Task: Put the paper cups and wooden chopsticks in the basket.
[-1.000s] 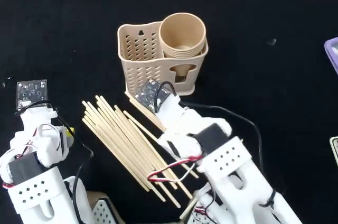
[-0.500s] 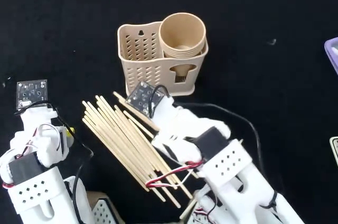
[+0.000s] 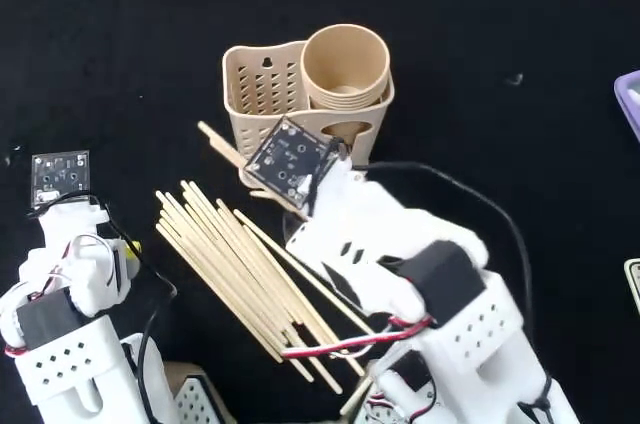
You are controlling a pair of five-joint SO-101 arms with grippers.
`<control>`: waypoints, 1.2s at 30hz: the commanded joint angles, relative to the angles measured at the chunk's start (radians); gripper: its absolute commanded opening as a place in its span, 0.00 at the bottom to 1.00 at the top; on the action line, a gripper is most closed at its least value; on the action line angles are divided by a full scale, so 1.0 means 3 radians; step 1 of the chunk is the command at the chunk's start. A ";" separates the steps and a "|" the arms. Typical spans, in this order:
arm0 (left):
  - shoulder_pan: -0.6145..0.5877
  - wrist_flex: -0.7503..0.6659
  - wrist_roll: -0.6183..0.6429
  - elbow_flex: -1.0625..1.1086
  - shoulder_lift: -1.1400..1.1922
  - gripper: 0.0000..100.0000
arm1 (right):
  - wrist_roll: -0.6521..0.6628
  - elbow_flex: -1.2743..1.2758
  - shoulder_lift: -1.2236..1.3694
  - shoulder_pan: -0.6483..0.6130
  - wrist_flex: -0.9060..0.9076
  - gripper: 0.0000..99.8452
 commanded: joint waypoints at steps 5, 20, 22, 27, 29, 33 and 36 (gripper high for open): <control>-0.0018 -0.0041 0.0031 -0.0049 -0.0036 0.25 | 0.0036 -0.0841 -0.0054 -0.0041 0.0026 0.01; -0.0018 -0.0036 0.0128 -0.0033 -0.0036 0.25 | -0.0384 -0.1394 0.0683 -0.0020 -0.1749 0.01; -0.0018 -0.0036 0.0128 -0.0033 -0.0036 0.25 | -0.0378 -0.1394 0.0892 -0.0020 -0.2123 0.01; -0.0018 -0.0036 0.0128 -0.0033 -0.0036 0.25 | -0.0373 -0.1394 0.1353 0.0194 -0.2670 0.01; -0.0018 -0.0036 0.0118 -0.0033 -0.0036 0.25 | -0.0399 -0.1399 0.1501 0.0307 -0.2787 0.01; -0.0018 -0.0036 0.0118 -0.0033 -0.0036 0.25 | -0.0404 -0.1394 0.1762 0.0430 -0.2992 0.01; -0.0018 -0.0036 0.0118 -0.0028 -0.0036 0.25 | -0.0404 -0.1394 0.1859 0.0455 -0.3028 0.01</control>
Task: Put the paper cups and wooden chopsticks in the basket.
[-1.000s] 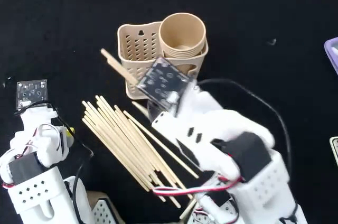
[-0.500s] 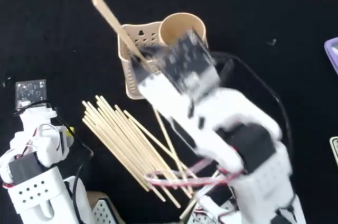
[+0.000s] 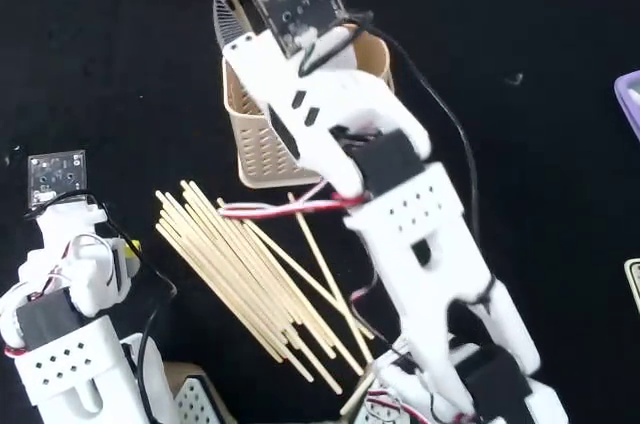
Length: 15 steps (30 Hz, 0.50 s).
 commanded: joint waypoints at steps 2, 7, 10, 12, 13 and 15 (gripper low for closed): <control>-0.0013 -0.0020 0.0031 -0.0028 -0.0036 0.25 | -0.0031 -0.0125 0.0028 0.0113 -0.0123 0.01; -0.0013 0.0005 0.0026 -0.0033 -0.0036 0.25 | -0.0465 0.0345 -0.0038 0.0133 -0.0619 0.01; -0.0013 0.0005 0.0026 -0.0033 -0.0036 0.25 | -0.0430 0.0852 -0.0243 0.0118 -0.1048 0.01; -0.0013 0.0005 0.0026 -0.0033 -0.0036 0.25 | -0.0419 0.1092 -0.0355 0.0118 -0.1233 0.01; -0.0008 0.0005 0.0026 -0.0033 -0.0036 0.25 | -0.0419 0.1174 -0.0391 0.0128 -0.1248 0.01; -0.0008 0.0005 0.0026 -0.0033 -0.0036 0.25 | -0.0425 0.1297 -0.0417 0.0143 -0.1212 0.01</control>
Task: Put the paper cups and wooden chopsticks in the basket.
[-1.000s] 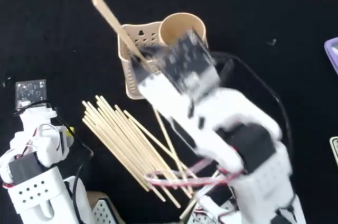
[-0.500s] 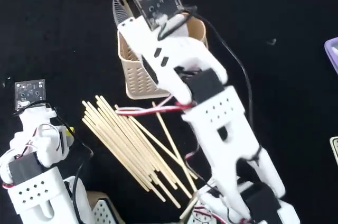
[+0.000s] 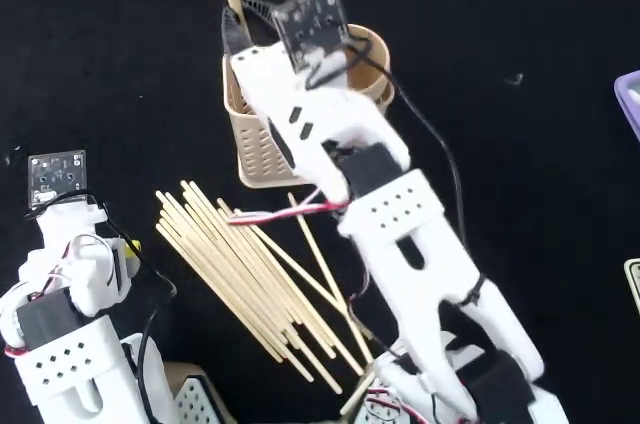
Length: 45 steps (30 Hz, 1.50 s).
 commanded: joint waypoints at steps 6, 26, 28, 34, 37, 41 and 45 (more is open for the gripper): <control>-0.0008 0.0005 0.0026 -0.0038 -0.0036 0.25 | -0.0041 0.0038 -0.0217 0.0092 0.0378 0.18; -0.0013 0.0056 -0.0261 -0.0703 0.0481 0.25 | 0.0353 -0.0632 -0.2611 0.0118 0.3289 0.24; -0.0008 0.0322 -0.0271 -0.1138 0.1038 0.25 | 0.0506 -0.0627 -0.2841 0.0123 0.3606 0.24; 0.0376 0.1376 -0.0675 -0.2555 0.3396 0.25 | 0.0573 -0.0228 -0.3117 0.0834 0.4204 0.24; 0.0575 0.1371 -0.0511 -0.2897 0.4046 0.25 | 0.0573 0.0202 -0.3194 0.1176 0.4271 0.24; 0.0882 0.1248 -0.0113 -0.3066 0.4562 0.26 | 0.0578 0.0852 -0.3404 0.1345 0.4235 0.24; 0.1133 0.0921 0.0491 -0.2995 0.4690 0.30 | 0.0772 0.1143 -0.3762 0.1381 0.4102 0.24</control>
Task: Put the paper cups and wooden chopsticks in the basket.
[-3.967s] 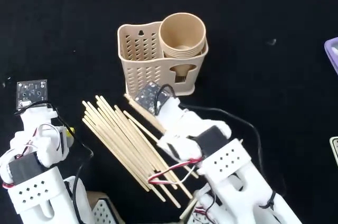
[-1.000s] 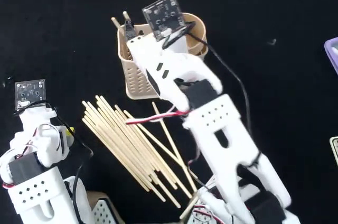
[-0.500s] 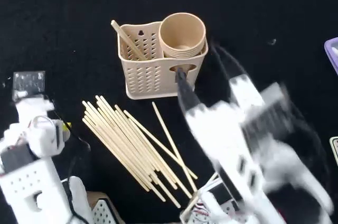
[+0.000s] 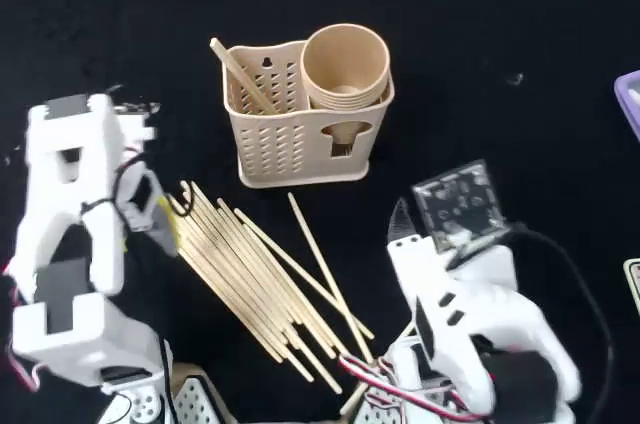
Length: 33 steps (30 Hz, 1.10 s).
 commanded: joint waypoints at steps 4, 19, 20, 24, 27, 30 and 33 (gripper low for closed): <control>0.0504 -0.0358 0.0537 0.0125 -0.0123 0.30 | 0.0164 0.0391 -0.0448 0.0097 -0.0307 0.24; 0.0667 -0.2092 0.1355 0.1557 -0.0245 0.30 | -0.0394 0.1281 -0.0494 0.0072 -0.0854 0.24; 0.0673 -0.2107 0.1350 0.1588 -0.0245 0.29 | -0.0435 0.1337 -0.0494 0.0072 -0.0910 0.24; 0.0647 -0.1964 0.1345 0.1588 -0.0245 0.18 | -0.0511 0.1603 -0.0499 0.0072 -0.1069 0.24; 0.0642 -0.1923 0.1258 0.1598 -0.0251 0.11 | -0.0511 0.1660 -0.0499 0.0072 -0.1084 0.24; 0.0637 -0.1913 0.1233 0.1578 -0.0251 0.13 | -0.0511 0.1675 -0.0499 0.0072 -0.1084 0.24; 0.0637 -0.1933 0.1233 0.1527 -0.0327 0.13 | -0.0511 0.1685 -0.0499 0.0092 -0.1084 0.24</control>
